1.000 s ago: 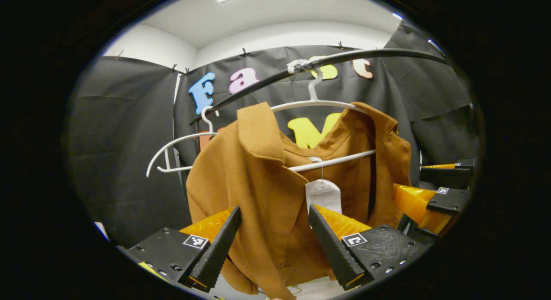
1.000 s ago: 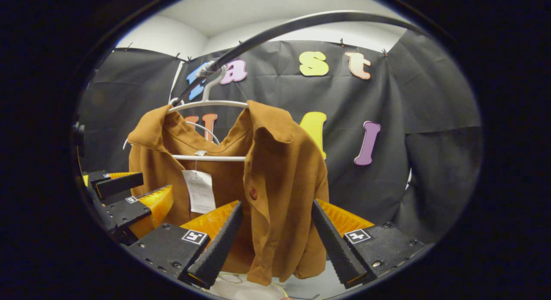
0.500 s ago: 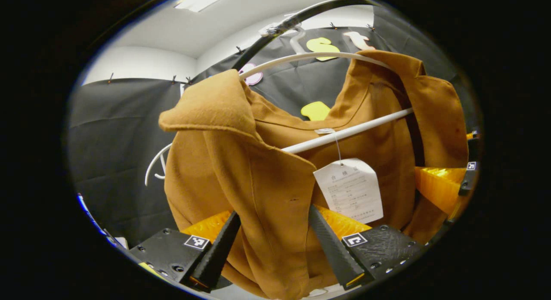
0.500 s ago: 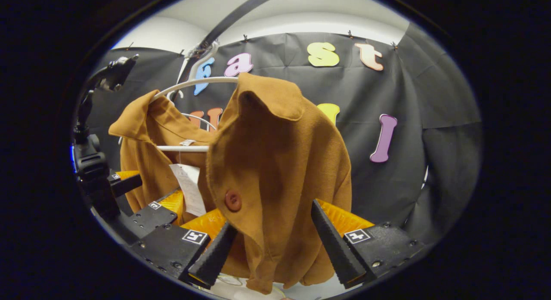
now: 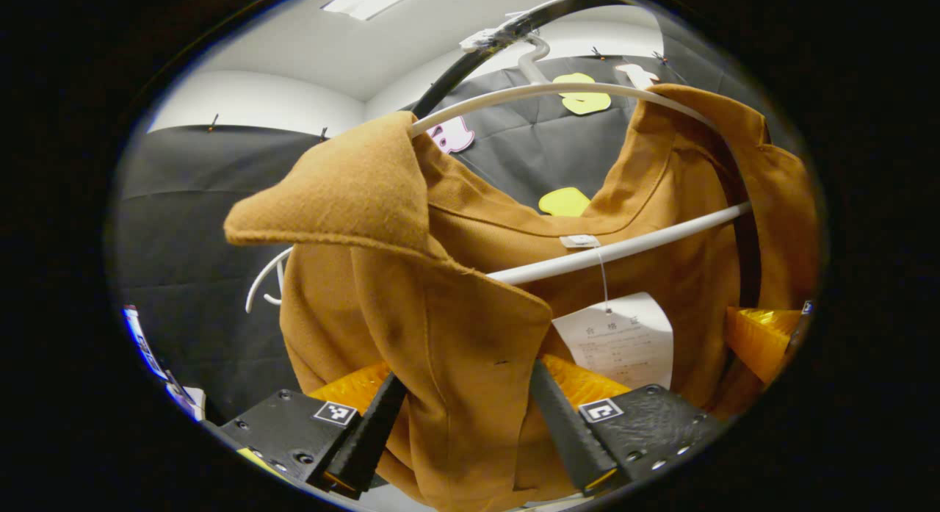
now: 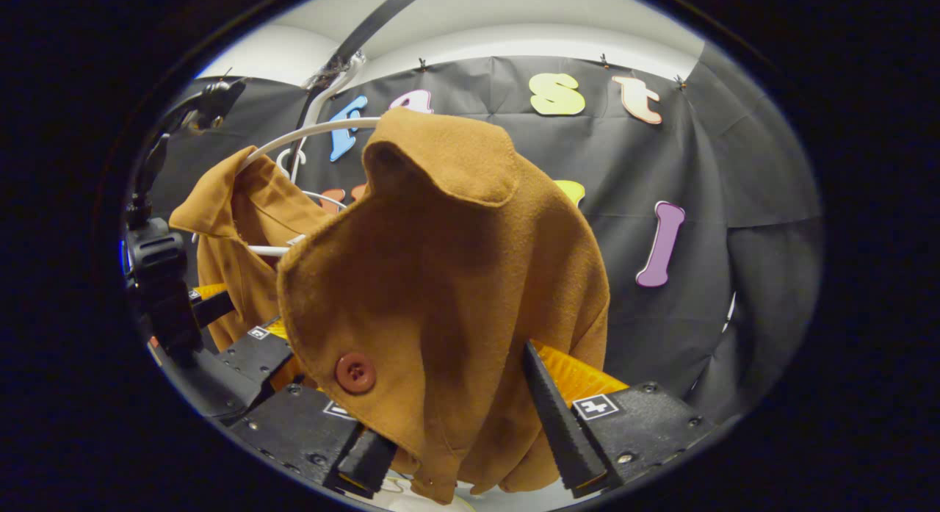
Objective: Grasp the clothes on the hanger with both hands and then place them into the laundry hamper below.
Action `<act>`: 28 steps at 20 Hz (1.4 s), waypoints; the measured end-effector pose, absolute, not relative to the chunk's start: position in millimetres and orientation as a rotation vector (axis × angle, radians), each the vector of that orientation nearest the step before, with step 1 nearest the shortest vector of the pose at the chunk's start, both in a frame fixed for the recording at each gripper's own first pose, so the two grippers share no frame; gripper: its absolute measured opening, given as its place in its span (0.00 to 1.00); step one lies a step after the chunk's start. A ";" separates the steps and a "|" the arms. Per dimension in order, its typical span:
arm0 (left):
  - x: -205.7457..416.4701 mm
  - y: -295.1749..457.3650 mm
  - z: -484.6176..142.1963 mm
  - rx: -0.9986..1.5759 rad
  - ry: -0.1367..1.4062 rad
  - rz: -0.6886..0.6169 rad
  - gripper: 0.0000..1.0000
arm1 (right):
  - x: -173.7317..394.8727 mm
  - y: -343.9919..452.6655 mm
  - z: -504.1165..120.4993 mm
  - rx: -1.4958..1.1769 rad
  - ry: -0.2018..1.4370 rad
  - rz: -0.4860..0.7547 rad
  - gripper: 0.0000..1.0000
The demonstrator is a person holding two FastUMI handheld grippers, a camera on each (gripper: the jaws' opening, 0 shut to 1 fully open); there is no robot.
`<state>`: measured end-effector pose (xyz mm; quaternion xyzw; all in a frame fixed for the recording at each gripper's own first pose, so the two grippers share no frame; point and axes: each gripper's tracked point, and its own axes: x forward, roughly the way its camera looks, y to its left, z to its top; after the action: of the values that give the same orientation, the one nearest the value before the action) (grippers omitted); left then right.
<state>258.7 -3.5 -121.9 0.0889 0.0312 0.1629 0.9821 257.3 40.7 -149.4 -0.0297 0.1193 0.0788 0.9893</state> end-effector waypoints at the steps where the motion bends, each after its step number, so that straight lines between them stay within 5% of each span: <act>1: 256.5 -3.8 -119.1 0.159 0.053 0.330 0.87 | 260.1 40.0 -148.8 -0.066 0.239 0.158 0.84; 3: 254.0 -3.1 -115.3 0.145 0.051 0.324 0.75 | 258.2 37.7 -145.1 -0.076 0.229 0.154 0.76; 9: 234.8 -2.0 -105.4 0.154 0.066 0.279 0.02 | 241.1 26.7 -138.8 -0.080 0.207 0.126 0.39; 18: 202.5 -6.3 -99.6 -0.030 0.087 0.126 0.05 | 211.7 -8.2 -120.5 0.005 0.149 -0.015 0.12; 28: 158.2 27.9 -56.6 -0.196 0.054 0.062 0.10 | 197.5 -48.7 -87.0 0.035 0.056 -0.179 0.07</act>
<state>158.2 27.9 -56.6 -0.0978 0.0271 0.0311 0.9944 197.5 -48.7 -87.0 0.0176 0.0277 -0.0893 0.9955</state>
